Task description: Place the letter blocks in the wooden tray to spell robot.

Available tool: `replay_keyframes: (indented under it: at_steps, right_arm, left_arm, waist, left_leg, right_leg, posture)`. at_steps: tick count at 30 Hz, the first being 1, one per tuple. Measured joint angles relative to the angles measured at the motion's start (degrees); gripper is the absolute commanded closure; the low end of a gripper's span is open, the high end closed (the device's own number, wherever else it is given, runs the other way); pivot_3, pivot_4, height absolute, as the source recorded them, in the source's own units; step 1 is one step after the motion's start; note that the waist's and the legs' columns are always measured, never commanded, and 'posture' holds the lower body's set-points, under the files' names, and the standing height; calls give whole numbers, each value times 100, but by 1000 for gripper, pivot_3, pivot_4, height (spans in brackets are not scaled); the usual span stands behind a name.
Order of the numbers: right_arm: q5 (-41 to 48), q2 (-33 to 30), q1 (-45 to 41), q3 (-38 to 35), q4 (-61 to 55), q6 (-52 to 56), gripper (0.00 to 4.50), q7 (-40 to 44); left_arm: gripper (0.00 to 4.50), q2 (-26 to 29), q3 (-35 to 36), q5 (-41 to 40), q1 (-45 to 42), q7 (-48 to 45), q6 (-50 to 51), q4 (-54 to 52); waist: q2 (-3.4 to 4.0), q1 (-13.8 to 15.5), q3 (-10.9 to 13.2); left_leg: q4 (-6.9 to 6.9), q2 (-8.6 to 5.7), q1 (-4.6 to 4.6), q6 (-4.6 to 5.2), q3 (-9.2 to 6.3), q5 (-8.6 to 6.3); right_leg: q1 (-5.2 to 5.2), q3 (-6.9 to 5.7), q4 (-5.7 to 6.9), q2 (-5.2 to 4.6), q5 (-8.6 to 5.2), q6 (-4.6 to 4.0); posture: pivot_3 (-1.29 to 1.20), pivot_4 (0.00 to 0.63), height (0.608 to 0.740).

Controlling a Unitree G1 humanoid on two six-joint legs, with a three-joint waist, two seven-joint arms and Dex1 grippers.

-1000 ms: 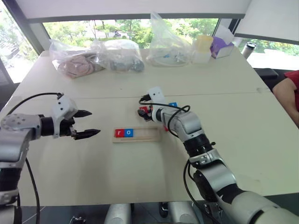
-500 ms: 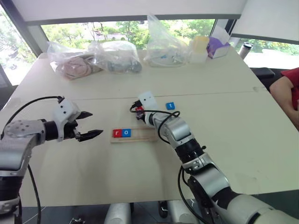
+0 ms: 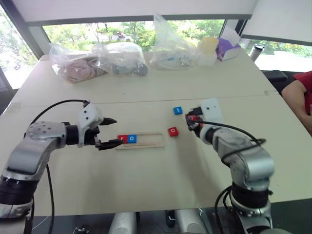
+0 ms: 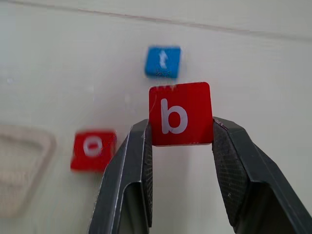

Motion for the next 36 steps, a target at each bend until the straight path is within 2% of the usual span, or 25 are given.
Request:
replay_keyframes:
  at_steps: [2,6,8,10,15,18,22,23,27,29,31,34,36]
  right_arm:
    - [-31,138,152,-22,-155,256,3368,-119]
    - [-64,995,488,-252,-2,344,3368,-334]
    - [-57,1163,534,-242,158,344,3368,-383]
    - [-62,1234,508,-260,180,345,2299,-440]
    - [-48,1285,438,-192,204,345,42,-455]
    - [-50,1113,400,-176,228,346,42,-488]
    - [152,268,239,-205,45,347,42,-168]
    - [407,-388,-2,-254,-37,334,42,253]
    - [1169,-1823,-389,-658,6,-176,42,1677]
    - [1521,-2776,-119,-499,521,-1258,42,2886]
    - [1480,-3335,234,-176,1181,-2814,42,3992]
    - [1255,-3533,382,457,2216,-4644,42,5085]
    - [997,-3533,298,816,2938,-5531,42,5468]
  left_arm:
    - [0,1,-78,3,-75,-38,-9,40]
    - [0,-63,-339,92,-466,-171,-136,345]
    - [0,-110,-405,135,-626,-215,-213,469]
    - [0,-115,-460,190,-691,-263,-286,571]
    - [0,-127,-568,344,-687,-324,-450,687]
    - [0,-127,-572,457,-672,-350,-532,691]
    - [0,-127,-572,460,-674,-409,-534,702]
    - [0,-118,-568,433,-678,-448,-494,702]
    - [0,-47,-494,186,-691,-596,-285,667]
    - [0,-49,-366,-9,-679,-593,-89,531]
    - [0,-36,-312,-167,-619,-580,108,224]
    - [0,-38,-316,-312,-525,-517,298,-132]
    - [0,-13,-275,-364,-470,-451,427,-254]
  waist:
    - [-1,7,0]
    - [-1,7,0]
    - [-1,-2,0]
    - [-1,-3,-1]
    - [-3,6,-2]
    - [-3,30,-1]
    - [0,14,0]
    - [3,11,4]
    - [-5,7,4]
    - [-11,21,9]
    - [-13,17,9]
    - [-16,-21,11]
    - [-16,-14,12]
  left_leg:
    - [-1,3,12,0,0,0]
    - [-1,6,16,0,1,0]
    - [-1,6,12,0,8,0]
    - [-2,6,12,0,15,0]
    - [-5,5,13,0,16,0]
    - [-3,3,9,0,17,0]
    - [-2,1,-12,0,22,0]
    - [-2,0,-20,0,24,0]
    - [-15,1,-21,3,20,-2]
    - [-18,6,-24,11,17,-7]
    - [-19,7,-26,23,21,-13]
    - [-9,9,-24,38,44,-22]
    - [-2,9,-22,38,49,-22]
  right_leg:
    - [8,-2,0,1,-8,-16]
    - [14,-4,-1,12,-10,-19]
    - [11,0,-4,14,-9,-17]
    - [11,3,-8,11,-9,-16]
    - [12,3,-10,4,-10,-15]
    - [13,1,-15,-4,-11,-16]
    - [0,1,-26,-6,-9,-13]
    - [-5,2,-31,-7,-9,-12]
    - [-3,-5,-45,3,-4,4]
    - [1,-12,-55,7,-6,12]
    - [8,-12,-74,10,-5,17]
    - [9,5,-80,8,1,27]
    - [9,10,-79,8,4,32]
  posture:
    - [0,150,740]
    - [0,150,740]
    - [0,150,740]
    - [0,150,740]
    - [0,150,740]
    - [0,150,740]
    - [0,150,740]
    - [0,150,740]
    - [0,150,740]
    - [0,150,740]
    - [0,150,740]
    - [0,150,740]
    - [0,150,740]
